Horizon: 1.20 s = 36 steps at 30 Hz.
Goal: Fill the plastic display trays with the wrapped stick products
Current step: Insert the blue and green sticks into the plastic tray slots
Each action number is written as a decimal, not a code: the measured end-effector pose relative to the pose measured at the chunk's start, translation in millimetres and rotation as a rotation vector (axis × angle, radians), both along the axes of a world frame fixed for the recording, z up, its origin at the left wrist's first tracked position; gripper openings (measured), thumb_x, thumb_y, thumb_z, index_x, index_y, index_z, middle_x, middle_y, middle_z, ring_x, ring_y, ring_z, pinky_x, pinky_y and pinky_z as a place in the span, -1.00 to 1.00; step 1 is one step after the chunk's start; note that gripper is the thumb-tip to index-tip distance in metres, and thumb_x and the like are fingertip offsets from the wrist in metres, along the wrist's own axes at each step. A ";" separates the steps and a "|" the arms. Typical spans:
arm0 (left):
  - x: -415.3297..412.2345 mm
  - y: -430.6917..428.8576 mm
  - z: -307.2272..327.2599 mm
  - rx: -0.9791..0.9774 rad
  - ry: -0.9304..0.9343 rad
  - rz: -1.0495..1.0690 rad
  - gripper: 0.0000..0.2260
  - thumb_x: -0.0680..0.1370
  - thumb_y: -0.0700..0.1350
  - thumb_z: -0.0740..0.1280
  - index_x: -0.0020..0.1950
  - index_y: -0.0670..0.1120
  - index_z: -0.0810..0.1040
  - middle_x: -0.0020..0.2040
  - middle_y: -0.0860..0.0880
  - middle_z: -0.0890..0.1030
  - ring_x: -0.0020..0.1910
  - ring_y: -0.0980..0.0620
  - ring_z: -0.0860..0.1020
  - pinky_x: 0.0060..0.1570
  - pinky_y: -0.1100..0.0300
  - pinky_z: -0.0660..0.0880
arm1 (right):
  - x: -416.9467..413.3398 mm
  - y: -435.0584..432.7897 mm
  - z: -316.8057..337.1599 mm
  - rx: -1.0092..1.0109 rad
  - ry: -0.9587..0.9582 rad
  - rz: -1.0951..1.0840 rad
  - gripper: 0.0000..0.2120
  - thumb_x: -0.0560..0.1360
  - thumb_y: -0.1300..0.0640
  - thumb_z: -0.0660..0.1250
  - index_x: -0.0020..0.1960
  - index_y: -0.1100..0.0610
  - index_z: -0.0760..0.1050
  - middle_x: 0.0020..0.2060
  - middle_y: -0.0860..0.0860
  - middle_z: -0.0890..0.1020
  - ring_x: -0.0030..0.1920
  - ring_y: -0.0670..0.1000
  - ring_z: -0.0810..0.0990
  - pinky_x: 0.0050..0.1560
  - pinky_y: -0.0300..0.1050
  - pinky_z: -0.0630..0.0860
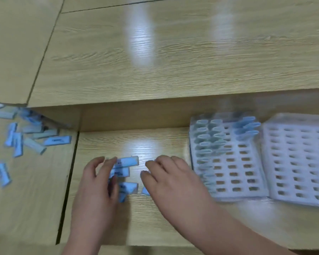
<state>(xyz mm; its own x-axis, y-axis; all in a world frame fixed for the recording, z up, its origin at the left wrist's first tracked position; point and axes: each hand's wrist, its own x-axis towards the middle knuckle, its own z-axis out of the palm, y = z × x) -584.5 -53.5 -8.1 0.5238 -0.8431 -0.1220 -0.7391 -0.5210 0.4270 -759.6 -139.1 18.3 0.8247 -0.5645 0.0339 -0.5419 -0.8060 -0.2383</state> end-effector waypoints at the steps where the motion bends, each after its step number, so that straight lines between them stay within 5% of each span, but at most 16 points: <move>1: 3.4 -1.6 -0.2 -0.004 -0.006 -0.021 -0.58 0.52 -0.25 0.35 0.36 0.02 0.53 0.39 -0.03 0.39 0.09 -0.06 0.55 -0.09 0.01 0.55 | 6.8 -3.6 -3.1 -0.007 0.030 -0.003 -0.59 0.43 0.23 0.00 -0.08 0.02 0.62 -0.12 -0.03 0.62 -0.05 0.07 0.60 -0.03 -0.04 0.55; 5: 15.0 -16.1 1.5 -0.017 -0.080 -0.154 -0.69 0.56 -0.13 0.33 0.29 0.10 0.56 0.35 0.05 0.47 -0.01 -0.05 0.60 -0.28 0.02 0.58 | 17.8 -15.6 -6.8 -0.049 0.167 0.096 -0.56 0.34 0.23 -0.04 -0.27 -0.02 0.60 -0.29 -0.07 0.57 -0.20 0.02 0.58 -0.18 -0.12 0.51; 11: 22.1 -42.7 2.7 0.048 -0.096 -0.294 -0.82 0.48 -0.02 0.49 0.07 0.10 0.66 0.10 0.17 0.53 -0.19 0.02 0.60 -0.39 0.10 0.53 | 12.8 -20.0 6.4 -0.010 0.211 0.182 -0.70 0.36 0.19 0.04 -0.24 -0.08 0.52 -0.37 -0.14 0.53 -0.26 -0.06 0.54 -0.23 -0.17 0.44; 16: 21.7 -55.6 11.1 0.031 -0.040 -0.307 -0.79 0.44 -0.07 0.54 -0.09 0.16 0.54 -0.09 0.26 0.50 -0.24 0.11 0.56 -0.29 0.08 0.54 | -14.8 -26.8 36.6 0.296 -0.070 0.108 -0.88 0.49 0.09 0.33 0.01 -0.06 0.49 -0.15 -0.13 0.56 -0.16 -0.04 0.53 -0.20 -0.11 0.47; 21: -7.9 -71.5 40.2 -0.149 0.154 -0.271 -0.82 0.47 0.01 0.45 -0.09 0.27 0.50 -0.36 0.23 0.52 -0.41 0.14 0.49 -0.44 0.29 0.36 | -84.3 -58.2 56.9 0.433 -0.292 -0.141 -0.70 0.53 -0.05 0.32 0.23 -0.23 0.41 -0.08 -0.26 0.53 -0.06 -0.22 0.51 -0.11 -0.20 0.50; 24: -44.3 -89.1 63.0 -0.285 0.292 -0.348 -0.86 0.49 0.02 0.46 -0.01 0.23 0.59 -0.38 0.19 0.49 -0.47 0.17 0.41 -0.42 0.46 0.29 | -121.7 -81.7 61.3 0.447 -0.501 -0.298 -0.61 0.50 0.04 0.36 0.28 -0.24 0.45 -0.07 -0.21 0.57 -0.07 -0.10 0.58 -0.16 -0.31 0.50; 28: -93.0 -122.0 75.9 -0.335 0.629 -0.348 -0.87 0.45 0.07 0.41 -0.02 0.14 0.61 -0.38 -0.03 0.51 -0.43 0.11 0.41 -0.41 0.27 0.36 | -144.8 -109.2 50.5 0.504 -0.705 -0.483 -0.69 0.45 0.08 0.39 0.09 -0.26 0.46 -0.08 -0.21 0.60 -0.18 -0.09 0.59 -0.24 -0.32 0.50; 31: -119.6 -144.0 75.8 -0.345 0.764 -0.316 -0.96 0.46 0.01 0.40 -0.10 0.12 0.60 -0.30 0.04 0.60 -0.37 0.14 0.50 -0.37 0.27 0.47 | -147.2 -115.9 39.0 0.456 -0.750 -0.510 -0.72 0.46 0.14 0.42 -0.01 -0.20 0.44 -0.11 -0.17 0.64 -0.17 -0.09 0.65 -0.20 -0.21 0.58; 36: -136.4 -148.1 66.7 -0.344 0.824 -0.266 -0.97 0.48 -0.01 0.41 -0.11 0.11 0.61 -0.19 0.03 0.68 -0.19 -0.06 0.67 -0.17 -0.08 0.65 | -143.5 -113.1 14.0 0.417 -0.922 -0.493 -0.70 0.50 0.26 0.40 0.13 -0.06 0.48 -0.03 -0.14 0.65 0.00 -0.04 0.68 -0.05 -0.25 0.59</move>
